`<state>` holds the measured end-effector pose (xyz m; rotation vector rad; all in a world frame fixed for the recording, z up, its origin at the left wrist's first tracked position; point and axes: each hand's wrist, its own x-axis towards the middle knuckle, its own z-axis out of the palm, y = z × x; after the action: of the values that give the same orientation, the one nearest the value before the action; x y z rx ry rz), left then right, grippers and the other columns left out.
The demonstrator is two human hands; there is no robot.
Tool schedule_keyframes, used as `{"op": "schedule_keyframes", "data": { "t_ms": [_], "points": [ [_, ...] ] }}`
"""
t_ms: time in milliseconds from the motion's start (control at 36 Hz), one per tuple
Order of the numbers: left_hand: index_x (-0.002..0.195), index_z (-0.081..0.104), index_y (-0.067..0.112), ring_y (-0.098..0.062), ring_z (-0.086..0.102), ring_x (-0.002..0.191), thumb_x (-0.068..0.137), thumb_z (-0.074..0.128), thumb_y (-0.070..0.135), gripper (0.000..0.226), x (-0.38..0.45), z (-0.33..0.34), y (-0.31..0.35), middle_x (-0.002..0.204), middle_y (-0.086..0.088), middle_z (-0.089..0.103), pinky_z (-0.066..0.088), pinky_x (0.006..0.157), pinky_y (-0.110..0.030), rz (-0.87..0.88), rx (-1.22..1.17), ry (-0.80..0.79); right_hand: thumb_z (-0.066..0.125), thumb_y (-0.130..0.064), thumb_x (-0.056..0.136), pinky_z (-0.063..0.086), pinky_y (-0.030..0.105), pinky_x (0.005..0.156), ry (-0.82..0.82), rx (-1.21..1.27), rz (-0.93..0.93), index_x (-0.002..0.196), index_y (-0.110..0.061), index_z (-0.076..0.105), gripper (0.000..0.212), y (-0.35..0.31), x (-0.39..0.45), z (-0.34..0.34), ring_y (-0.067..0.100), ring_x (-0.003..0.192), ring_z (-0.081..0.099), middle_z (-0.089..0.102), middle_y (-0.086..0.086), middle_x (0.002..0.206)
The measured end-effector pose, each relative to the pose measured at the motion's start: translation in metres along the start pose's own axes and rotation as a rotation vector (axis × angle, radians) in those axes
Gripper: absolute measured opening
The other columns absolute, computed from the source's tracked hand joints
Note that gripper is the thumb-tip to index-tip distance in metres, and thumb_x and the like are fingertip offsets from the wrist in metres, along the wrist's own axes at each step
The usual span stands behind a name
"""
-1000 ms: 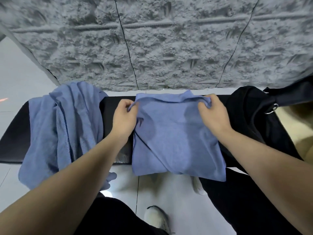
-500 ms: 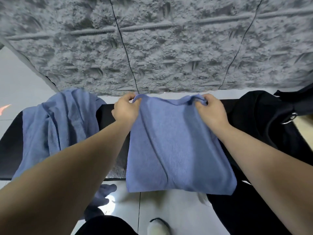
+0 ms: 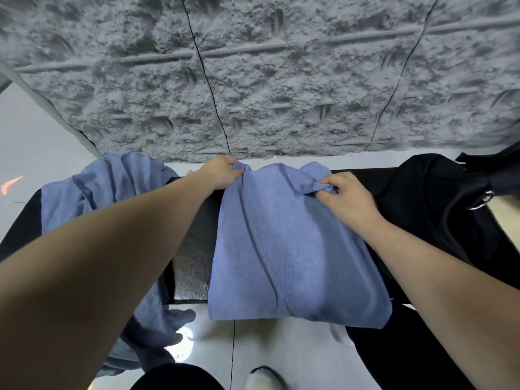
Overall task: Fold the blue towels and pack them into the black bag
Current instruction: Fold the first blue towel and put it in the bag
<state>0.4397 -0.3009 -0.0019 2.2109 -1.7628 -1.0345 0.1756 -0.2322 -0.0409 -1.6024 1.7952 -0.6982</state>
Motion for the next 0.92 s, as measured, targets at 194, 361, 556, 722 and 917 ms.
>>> {"op": "schedule_keyframes", "data": {
  "t_ms": [194, 361, 556, 722, 917],
  "points": [
    [0.146, 0.047, 0.021, -0.025, 0.037, 0.139, 0.102, 0.045, 0.041, 0.048, 0.004, -0.012, 0.028, 0.154, -0.002, 0.038, 0.031, 0.114, -0.038, -0.001, 0.314, -0.169, 0.062, -0.020, 0.089, 0.035, 0.006, 0.071, 0.000, 0.076, -0.014, 0.089, -0.032, 0.068, 0.014, 0.000, -0.003, 0.000, 0.001, 0.089, 0.053, 0.058, -0.005, 0.108],
    [0.110, 0.070, 0.020, -0.019, 0.053, 0.106, 0.098, 0.056, 0.041, 0.028, 0.003, -0.011, 0.014, 0.115, 0.000, 0.062, 0.041, 0.085, -0.028, 0.055, 0.133, -0.113, 0.060, -0.021, 0.090, 0.036, 0.007, 0.070, -0.010, 0.083, -0.029, 0.087, -0.032, 0.068, 0.014, 0.001, -0.005, 0.000, -0.003, 0.085, 0.051, 0.056, -0.008, 0.103],
    [0.073, 0.052, 0.003, -0.015, 0.036, 0.064, 0.097, 0.060, 0.023, 0.033, -0.017, 0.012, -0.008, 0.070, -0.009, 0.043, 0.026, 0.057, -0.026, 0.174, -0.294, 0.139, 0.059, -0.020, 0.089, 0.036, 0.012, 0.067, -0.034, 0.085, -0.048, 0.073, -0.032, 0.063, 0.021, 0.000, -0.011, -0.002, 0.000, 0.081, 0.052, 0.052, -0.009, 0.094],
    [0.082, 0.068, 0.003, 0.005, 0.051, 0.061, 0.097, 0.057, 0.013, 0.021, -0.058, 0.028, -0.005, 0.085, 0.006, 0.055, 0.040, 0.058, -0.012, 0.232, -0.554, 0.267, 0.058, -0.019, 0.089, 0.036, 0.022, 0.059, -0.058, 0.078, -0.063, 0.065, -0.030, 0.053, 0.028, 0.001, -0.018, -0.008, 0.008, 0.067, 0.048, 0.052, -0.005, 0.081],
    [0.089, 0.072, 0.024, 0.017, 0.054, 0.083, 0.098, 0.057, 0.009, 0.023, -0.095, 0.042, 0.003, 0.102, 0.016, 0.059, 0.039, 0.075, -0.003, 0.299, -0.734, 0.304, 0.053, -0.022, 0.092, 0.026, 0.021, 0.054, -0.027, 0.110, -0.114, 0.057, -0.029, 0.036, 0.040, -0.019, -0.038, -0.012, 0.009, 0.054, 0.037, 0.035, -0.009, 0.066]
  ]
}}
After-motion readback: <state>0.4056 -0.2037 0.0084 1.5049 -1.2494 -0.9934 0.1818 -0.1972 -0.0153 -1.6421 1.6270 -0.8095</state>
